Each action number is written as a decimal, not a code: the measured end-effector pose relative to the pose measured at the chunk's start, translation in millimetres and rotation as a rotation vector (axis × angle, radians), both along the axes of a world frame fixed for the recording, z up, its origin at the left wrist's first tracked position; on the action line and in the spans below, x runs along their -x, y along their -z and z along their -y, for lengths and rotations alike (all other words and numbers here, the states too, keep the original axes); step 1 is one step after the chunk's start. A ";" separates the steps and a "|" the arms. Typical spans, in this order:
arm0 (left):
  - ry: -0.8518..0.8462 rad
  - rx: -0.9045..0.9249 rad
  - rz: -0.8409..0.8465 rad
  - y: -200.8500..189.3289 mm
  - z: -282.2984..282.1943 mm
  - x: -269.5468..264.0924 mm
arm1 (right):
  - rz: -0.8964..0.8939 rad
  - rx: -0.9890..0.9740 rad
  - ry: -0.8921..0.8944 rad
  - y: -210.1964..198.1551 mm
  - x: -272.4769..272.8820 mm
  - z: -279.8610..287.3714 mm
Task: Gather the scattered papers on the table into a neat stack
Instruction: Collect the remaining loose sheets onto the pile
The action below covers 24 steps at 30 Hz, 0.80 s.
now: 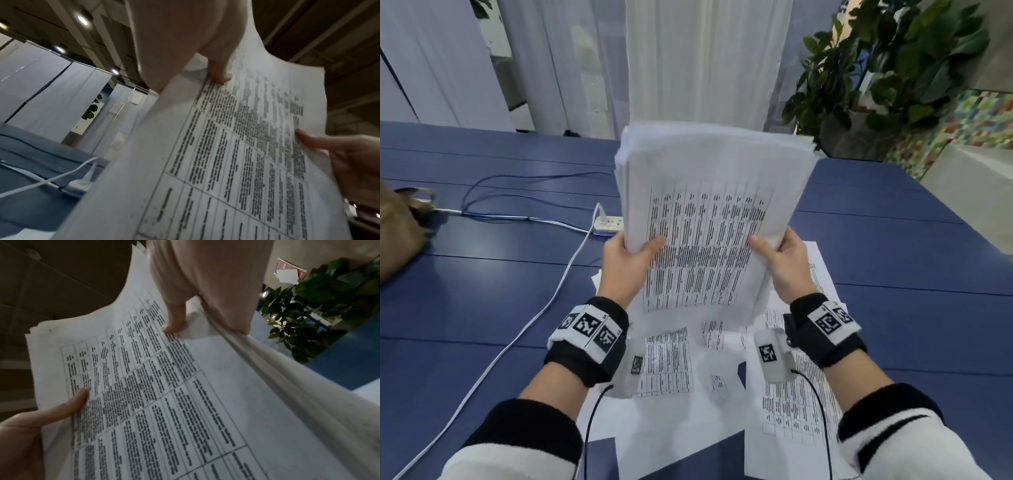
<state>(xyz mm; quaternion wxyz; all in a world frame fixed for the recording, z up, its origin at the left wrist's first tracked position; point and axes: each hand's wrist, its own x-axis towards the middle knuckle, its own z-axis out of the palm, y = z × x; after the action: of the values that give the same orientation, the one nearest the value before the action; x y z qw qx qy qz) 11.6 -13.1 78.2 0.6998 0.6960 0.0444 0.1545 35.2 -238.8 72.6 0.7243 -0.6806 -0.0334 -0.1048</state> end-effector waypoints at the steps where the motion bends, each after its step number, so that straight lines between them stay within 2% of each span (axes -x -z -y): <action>1: 0.008 0.003 0.024 -3.6 -1.3 -0.7 | 0.011 -0.032 0.005 -3.0 -0.6 1.9; 3: 0.052 0.008 -0.005 2.2 -4.0 0.3 | -0.002 -0.050 -0.003 -0.1 0.0 4.3; 7: 0.100 0.020 -0.178 45.8 -0.6 10.4 | -0.191 0.118 -0.009 42.0 9.2 1.0; 10: 0.060 0.041 -0.195 63.7 4.8 10.9 | -0.252 0.075 0.043 63.9 11.7 -1.5; 14: 0.049 0.019 -0.227 65.6 11.1 5.2 | -0.264 0.073 0.041 66.7 9.0 -10.1; 18: -0.034 0.007 -0.247 63.3 15.9 0.5 | -0.294 0.029 0.066 66.1 4.2 -13.4; 20: -0.051 0.005 -0.227 58.2 12.9 1.1 | -0.291 0.122 0.047 63.1 4.6 -7.4; 24: 0.046 0.018 -0.241 46.8 -5.9 2.5 | -0.368 0.233 -0.106 48.6 13.1 15.5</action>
<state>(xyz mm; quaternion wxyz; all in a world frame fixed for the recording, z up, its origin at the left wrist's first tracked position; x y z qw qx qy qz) 9.1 -7.2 31.4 0.6990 0.7041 0.1133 0.0532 22.1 -254.3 23.9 0.6393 -0.7646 0.0519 0.0640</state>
